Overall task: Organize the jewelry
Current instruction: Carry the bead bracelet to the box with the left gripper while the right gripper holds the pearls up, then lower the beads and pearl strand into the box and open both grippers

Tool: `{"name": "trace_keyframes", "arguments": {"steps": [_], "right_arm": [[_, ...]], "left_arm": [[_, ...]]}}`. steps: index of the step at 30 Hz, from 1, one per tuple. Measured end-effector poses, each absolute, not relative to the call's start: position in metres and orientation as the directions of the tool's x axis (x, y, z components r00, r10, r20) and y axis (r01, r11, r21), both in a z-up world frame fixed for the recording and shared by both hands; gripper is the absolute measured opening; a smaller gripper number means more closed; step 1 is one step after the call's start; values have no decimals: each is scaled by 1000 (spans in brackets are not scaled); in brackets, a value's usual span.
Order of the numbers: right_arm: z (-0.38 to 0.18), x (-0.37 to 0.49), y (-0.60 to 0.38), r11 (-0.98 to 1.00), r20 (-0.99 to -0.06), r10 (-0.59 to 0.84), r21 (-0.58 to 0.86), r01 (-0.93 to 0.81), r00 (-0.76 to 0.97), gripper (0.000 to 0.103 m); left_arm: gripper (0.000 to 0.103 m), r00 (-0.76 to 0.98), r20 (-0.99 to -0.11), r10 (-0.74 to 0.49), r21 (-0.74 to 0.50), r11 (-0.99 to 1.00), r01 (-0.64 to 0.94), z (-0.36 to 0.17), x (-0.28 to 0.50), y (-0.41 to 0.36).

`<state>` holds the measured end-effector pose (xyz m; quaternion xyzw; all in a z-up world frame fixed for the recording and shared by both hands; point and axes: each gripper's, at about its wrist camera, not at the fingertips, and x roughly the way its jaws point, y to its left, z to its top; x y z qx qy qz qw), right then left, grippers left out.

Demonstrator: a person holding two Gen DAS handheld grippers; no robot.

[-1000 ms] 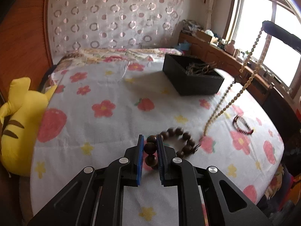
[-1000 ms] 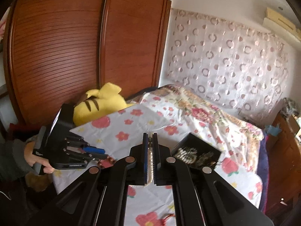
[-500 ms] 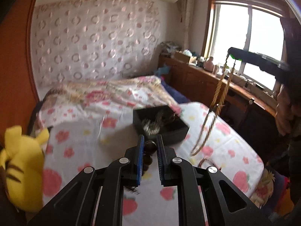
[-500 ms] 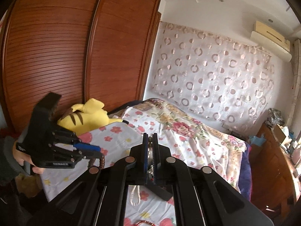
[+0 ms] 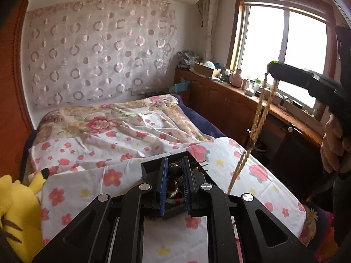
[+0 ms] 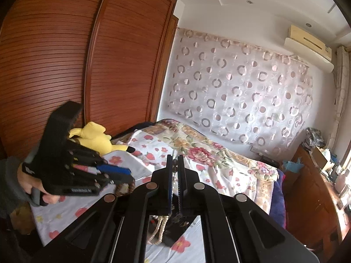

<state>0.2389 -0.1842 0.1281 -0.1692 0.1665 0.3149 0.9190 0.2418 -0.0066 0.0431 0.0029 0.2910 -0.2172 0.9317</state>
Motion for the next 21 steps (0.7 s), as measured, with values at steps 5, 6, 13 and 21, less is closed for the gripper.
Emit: {"name": "trace_keyframes", "arguments": {"steps": [5, 6, 13, 21], "right_arm": [[120, 267, -184, 741, -422, 528, -195, -643, 737, 5], [117, 271, -184, 739, -428, 530, -189, -646, 732, 5], [60, 303, -184, 730, -517, 521, -144, -669, 679, 5], [17, 325, -185, 714, -583, 535, -76, -697, 611, 5]], "left_arm": [[12, 708, -570, -417, -134, 897, 421, 26, 276, -17], [12, 704, -575, -417, -136, 897, 421, 22, 280, -18], [12, 655, -631, -415, -145, 893, 426, -19, 312, -27], [12, 631, -654, -416, -129, 884, 449, -41, 331, -35]]}}
